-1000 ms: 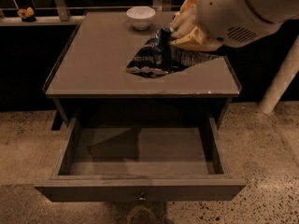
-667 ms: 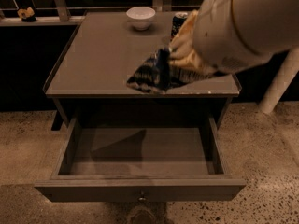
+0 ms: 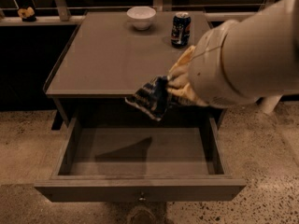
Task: Place blue chip bag into top drawer
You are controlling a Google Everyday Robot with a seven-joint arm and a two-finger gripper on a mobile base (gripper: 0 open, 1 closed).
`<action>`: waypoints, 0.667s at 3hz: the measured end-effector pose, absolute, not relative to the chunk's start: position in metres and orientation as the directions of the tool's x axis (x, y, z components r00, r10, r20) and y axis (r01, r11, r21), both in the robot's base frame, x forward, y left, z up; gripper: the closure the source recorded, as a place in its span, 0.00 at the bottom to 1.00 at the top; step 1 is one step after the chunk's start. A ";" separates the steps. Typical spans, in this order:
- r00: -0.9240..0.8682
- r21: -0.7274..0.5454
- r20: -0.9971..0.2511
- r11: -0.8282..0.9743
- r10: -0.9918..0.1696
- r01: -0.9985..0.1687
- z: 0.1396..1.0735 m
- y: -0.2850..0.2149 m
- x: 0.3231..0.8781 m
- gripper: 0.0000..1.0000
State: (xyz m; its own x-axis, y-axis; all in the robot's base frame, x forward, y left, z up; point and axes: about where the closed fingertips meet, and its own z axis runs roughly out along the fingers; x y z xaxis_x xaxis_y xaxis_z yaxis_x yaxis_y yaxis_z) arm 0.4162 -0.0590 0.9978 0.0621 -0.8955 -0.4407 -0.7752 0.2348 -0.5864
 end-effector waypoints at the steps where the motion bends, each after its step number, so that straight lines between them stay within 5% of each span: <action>1: -0.037 -0.530 -0.500 0.340 -0.865 -0.777 0.945 -0.041 0.402 1.00; 2: -0.205 -0.366 -0.557 0.459 -0.805 -0.810 0.839 -0.041 0.400 1.00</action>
Offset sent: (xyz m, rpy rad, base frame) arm -0.0461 -0.0035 -0.3736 0.2125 0.5685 -0.3537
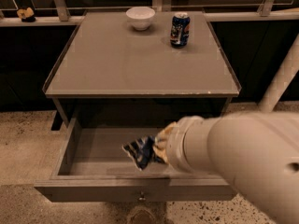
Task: Place blue chip bag into top drawer
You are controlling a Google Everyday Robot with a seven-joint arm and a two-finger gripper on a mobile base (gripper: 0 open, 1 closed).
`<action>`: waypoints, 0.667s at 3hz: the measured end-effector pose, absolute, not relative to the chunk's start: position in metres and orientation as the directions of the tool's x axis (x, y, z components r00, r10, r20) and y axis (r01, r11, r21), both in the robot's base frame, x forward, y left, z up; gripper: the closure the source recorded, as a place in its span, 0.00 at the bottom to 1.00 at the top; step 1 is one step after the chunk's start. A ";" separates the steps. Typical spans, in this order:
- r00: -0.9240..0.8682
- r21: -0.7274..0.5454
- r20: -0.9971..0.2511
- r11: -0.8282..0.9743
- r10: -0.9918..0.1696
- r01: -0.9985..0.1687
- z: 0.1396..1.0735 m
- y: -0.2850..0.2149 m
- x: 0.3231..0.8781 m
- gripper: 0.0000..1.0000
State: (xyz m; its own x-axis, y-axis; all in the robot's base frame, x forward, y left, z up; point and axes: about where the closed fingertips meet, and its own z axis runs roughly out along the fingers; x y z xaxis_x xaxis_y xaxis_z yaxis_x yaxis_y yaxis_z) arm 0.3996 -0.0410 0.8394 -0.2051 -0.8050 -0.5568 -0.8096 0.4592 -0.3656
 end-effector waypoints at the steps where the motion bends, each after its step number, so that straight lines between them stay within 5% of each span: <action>1: -0.359 -0.192 -0.525 0.519 -0.772 -0.833 0.727 -0.054 0.390 1.00; 2: -0.420 -0.143 -0.517 0.559 -0.745 -0.817 0.710 -0.056 0.387 1.00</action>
Offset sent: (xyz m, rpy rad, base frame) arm -0.0084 -0.0100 -0.0948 0.0269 0.1626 -0.0514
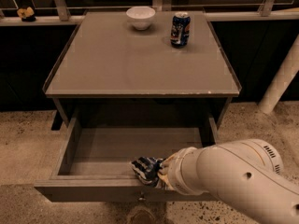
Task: Place blue chip bag into top drawer
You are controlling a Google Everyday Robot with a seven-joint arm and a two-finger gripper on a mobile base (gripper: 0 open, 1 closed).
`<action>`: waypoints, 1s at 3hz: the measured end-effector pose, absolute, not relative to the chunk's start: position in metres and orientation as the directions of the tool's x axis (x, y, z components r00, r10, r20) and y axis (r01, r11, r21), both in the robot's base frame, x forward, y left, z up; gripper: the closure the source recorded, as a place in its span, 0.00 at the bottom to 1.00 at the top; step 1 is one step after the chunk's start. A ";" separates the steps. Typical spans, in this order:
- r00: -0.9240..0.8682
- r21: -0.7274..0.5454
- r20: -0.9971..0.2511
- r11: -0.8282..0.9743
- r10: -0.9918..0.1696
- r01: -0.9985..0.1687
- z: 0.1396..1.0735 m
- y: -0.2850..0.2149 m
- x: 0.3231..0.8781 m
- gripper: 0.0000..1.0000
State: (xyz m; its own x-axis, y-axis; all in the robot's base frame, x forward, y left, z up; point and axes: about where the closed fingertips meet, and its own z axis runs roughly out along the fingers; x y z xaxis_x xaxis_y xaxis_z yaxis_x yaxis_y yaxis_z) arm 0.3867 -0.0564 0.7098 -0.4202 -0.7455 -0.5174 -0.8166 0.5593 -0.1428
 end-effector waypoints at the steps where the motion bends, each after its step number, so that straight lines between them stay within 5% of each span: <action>1: -0.420 -0.144 -0.518 0.560 -0.745 -0.816 0.710 -0.056 0.387 1.00; 3: -0.407 -0.193 -0.529 0.572 -0.745 -0.797 0.744 -0.056 0.449 1.00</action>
Offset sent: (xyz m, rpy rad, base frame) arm 0.0514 0.0035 0.0397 -0.0392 -0.0804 -0.0111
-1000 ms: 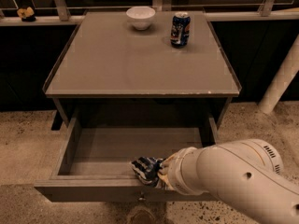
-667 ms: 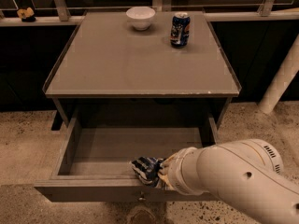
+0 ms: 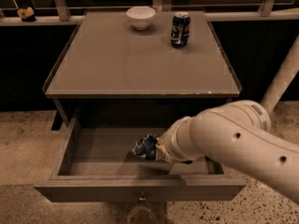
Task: Place blue chip bag into top drawer
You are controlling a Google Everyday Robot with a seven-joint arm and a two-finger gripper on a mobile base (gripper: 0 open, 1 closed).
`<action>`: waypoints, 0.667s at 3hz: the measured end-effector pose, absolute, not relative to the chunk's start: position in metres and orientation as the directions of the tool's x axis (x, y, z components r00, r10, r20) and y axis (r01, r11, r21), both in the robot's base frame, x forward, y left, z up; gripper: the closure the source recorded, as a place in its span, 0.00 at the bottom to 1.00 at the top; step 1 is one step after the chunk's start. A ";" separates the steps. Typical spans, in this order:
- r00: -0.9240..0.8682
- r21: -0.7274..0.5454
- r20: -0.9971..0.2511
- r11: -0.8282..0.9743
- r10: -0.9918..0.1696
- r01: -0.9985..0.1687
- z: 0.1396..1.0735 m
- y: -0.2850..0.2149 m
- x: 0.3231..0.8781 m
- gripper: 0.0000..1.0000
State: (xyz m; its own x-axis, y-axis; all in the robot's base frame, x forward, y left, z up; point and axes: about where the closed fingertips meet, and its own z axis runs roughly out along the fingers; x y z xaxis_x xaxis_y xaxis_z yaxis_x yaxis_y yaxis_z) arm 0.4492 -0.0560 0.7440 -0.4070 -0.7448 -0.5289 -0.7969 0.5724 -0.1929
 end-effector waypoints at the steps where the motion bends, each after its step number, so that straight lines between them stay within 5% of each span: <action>1: -0.427 -0.184 -0.526 0.588 -0.736 -0.788 0.746 -0.061 0.495 1.00; 2: -0.423 -0.187 -0.529 0.587 -0.736 -0.788 0.748 -0.059 0.498 0.82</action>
Offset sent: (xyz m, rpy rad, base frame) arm 0.0406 -0.0041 0.0023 0.0011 0.0076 -0.0175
